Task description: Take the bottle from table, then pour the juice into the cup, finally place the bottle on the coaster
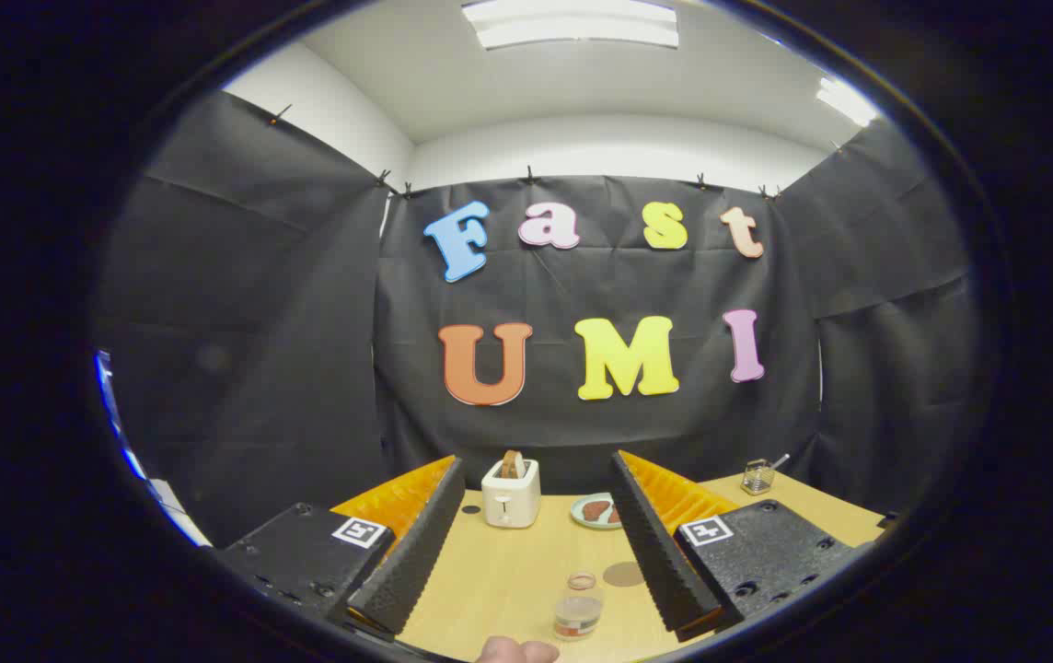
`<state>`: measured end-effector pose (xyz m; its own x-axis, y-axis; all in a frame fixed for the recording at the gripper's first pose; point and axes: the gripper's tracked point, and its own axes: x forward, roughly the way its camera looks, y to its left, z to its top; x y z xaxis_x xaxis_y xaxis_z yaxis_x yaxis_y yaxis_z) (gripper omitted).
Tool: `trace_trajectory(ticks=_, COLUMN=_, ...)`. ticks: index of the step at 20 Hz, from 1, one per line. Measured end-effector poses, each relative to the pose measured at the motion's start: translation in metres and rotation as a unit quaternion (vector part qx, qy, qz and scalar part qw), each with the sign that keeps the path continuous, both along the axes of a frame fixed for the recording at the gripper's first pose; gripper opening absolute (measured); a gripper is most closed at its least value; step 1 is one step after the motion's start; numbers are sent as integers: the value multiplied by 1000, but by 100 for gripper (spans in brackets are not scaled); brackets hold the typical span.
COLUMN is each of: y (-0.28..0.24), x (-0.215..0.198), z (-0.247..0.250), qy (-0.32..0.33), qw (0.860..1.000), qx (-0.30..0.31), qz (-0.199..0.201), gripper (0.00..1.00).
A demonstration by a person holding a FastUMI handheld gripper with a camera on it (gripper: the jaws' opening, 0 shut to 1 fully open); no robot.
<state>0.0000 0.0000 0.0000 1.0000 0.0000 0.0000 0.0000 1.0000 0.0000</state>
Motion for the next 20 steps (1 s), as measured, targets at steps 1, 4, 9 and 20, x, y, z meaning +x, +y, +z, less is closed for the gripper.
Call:
trace_trajectory(ticks=1, y=-1, x=1, z=0, qy=1, qw=1000, qx=2, qz=-2, gripper=100)
trace_trajectory(ticks=4, y=-5, x=-3, z=-1, qy=4, qw=1000, qx=7, qz=-10, gripper=100)
trace_trajectory(ticks=9, y=-10, x=-6, z=2, qy=4, qw=1000, qx=16, qz=-13, gripper=100)
trace_trajectory(ticks=20, y=-12, x=-12, z=-2, qy=8, qw=999, qx=28, qz=-25, gripper=100)
